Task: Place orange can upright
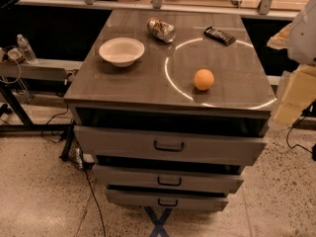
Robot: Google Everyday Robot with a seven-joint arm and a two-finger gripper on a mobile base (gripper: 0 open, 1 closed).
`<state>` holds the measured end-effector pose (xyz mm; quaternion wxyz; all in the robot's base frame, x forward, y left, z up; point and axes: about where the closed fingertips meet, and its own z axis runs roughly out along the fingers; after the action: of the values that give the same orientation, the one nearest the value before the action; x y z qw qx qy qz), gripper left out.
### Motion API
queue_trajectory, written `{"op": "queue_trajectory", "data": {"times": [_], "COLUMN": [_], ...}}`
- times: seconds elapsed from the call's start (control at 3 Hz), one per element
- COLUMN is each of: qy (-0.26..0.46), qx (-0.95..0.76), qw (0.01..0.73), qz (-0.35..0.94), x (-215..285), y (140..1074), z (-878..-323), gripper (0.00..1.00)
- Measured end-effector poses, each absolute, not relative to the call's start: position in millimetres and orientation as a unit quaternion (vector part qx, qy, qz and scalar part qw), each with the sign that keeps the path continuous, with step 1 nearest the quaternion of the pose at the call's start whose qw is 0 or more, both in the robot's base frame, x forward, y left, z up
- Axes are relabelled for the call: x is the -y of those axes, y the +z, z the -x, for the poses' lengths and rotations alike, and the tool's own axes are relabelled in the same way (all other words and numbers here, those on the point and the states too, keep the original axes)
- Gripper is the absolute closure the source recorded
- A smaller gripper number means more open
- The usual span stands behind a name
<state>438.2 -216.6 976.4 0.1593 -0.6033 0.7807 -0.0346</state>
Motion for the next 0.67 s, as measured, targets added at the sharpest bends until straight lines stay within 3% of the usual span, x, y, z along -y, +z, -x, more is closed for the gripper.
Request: {"op": "queue_trajectory", "data": {"times": [0.67], "qy": [-0.046], "qx": [-0.78], "qw": [0.169], "qz": [0.601], "x": [191], "y": [976], "z": [-470], "gripper": [0.0]}}
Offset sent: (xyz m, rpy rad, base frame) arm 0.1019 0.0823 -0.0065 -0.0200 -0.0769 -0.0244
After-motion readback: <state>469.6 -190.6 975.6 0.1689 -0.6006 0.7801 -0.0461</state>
